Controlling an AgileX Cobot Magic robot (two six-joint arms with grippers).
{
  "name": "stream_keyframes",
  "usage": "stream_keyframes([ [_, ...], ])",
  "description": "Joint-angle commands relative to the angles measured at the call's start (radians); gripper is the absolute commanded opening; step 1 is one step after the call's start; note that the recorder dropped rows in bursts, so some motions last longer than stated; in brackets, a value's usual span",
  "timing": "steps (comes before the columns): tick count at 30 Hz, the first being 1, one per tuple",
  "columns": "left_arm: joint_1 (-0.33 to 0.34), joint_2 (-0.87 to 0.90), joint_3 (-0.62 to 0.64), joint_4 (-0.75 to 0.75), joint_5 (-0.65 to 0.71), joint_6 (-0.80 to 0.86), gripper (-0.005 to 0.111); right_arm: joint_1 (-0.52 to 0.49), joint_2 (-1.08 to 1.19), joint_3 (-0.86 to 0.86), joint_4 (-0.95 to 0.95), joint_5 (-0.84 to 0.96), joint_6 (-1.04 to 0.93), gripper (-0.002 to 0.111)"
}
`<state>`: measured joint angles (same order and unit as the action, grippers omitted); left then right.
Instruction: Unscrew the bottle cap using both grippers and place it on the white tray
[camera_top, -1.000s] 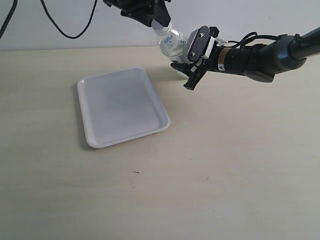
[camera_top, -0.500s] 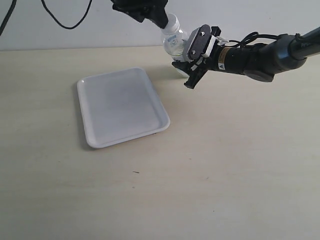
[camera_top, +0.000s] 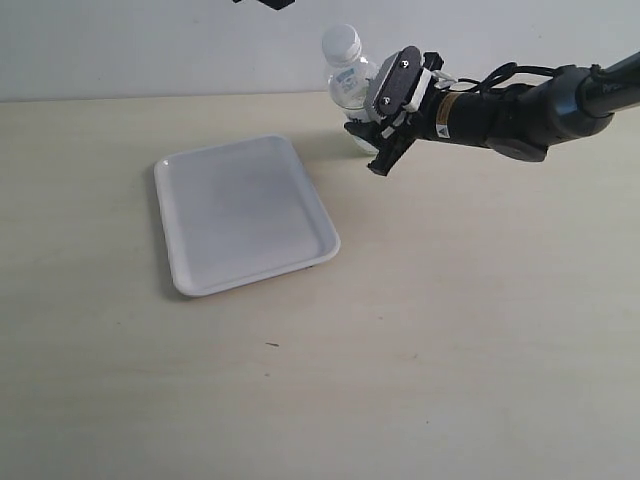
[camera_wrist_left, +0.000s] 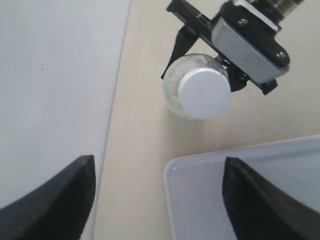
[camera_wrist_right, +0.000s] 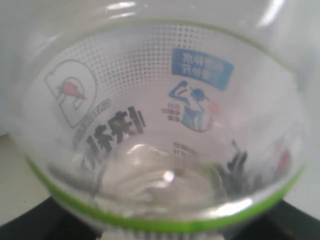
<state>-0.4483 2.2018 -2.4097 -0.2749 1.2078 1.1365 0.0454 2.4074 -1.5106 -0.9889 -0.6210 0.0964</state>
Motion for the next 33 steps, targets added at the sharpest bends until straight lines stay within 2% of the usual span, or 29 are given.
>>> stream_keyframes([
  [1, -0.023, 0.024, -0.001, -0.037, 0.013, 0.215, 0.069, 0.001, 0.000, 0.005, -0.036, 0.052, 0.010, 0.000],
  [5, -0.091, 0.046, -0.001, 0.065, 0.013, 0.328, 0.069, 0.001, 0.000, 0.005, -0.036, 0.052, 0.010, 0.000],
  [10, -0.158, 0.068, 0.001, 0.138, -0.011, 0.330, 0.069, 0.001, 0.000, 0.005, -0.036, 0.052, 0.010, 0.000],
  [14, -0.166, 0.092, 0.001, 0.143, -0.058, 0.330, 0.069, 0.001, 0.000, 0.005, -0.039, 0.052, 0.010, 0.000],
  [29, -0.166, 0.097, 0.001, 0.142, -0.046, 0.323, 0.069, 0.001, 0.000, 0.005, -0.041, 0.052, 0.028, 0.000],
  [33, -0.153, 0.097, 0.001, 0.256, -0.062, 0.295, 0.069, 0.001, 0.000, 0.005, -0.041, 0.052, 0.028, 0.000],
])
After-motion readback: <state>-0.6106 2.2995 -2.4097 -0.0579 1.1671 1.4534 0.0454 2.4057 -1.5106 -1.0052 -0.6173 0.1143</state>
